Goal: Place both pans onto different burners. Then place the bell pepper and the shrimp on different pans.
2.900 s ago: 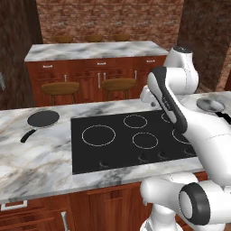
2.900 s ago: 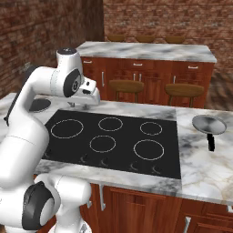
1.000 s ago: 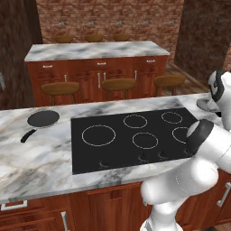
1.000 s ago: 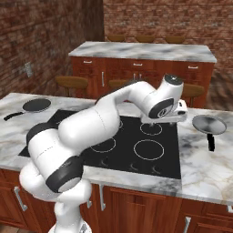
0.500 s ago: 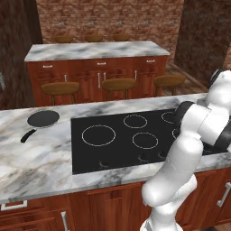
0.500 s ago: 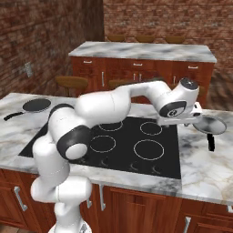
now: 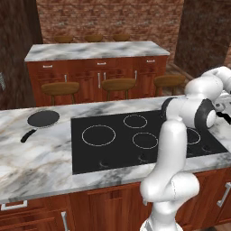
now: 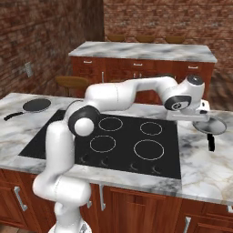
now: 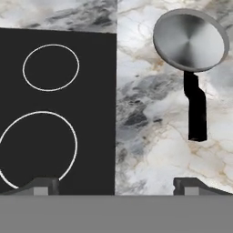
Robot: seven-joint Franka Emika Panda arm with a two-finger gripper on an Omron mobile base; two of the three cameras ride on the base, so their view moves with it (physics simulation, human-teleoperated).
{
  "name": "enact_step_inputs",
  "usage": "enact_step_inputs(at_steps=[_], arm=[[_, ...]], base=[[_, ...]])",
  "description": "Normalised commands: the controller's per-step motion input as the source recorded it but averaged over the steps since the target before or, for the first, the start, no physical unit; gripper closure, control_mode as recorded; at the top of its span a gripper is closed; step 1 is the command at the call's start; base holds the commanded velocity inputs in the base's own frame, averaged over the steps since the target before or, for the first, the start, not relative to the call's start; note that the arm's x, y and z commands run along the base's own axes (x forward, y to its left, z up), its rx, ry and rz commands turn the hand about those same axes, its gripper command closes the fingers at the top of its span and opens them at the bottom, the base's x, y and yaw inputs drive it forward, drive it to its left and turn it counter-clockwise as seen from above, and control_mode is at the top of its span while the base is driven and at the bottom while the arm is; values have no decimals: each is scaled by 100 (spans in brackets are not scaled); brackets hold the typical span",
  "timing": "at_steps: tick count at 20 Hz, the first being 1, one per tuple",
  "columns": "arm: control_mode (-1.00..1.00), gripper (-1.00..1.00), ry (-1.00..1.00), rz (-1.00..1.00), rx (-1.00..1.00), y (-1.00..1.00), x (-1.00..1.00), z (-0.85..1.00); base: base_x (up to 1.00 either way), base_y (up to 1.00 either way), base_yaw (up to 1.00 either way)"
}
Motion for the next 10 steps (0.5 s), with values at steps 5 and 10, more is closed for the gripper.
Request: enact_step_inputs(at_steps=[5,10], arm=[[-100,-100,11,-12,0,-44,9,0],[-100,-100,9,-1,0,-29,0,-3]], base=[[0,0,0],[0,0,0]])
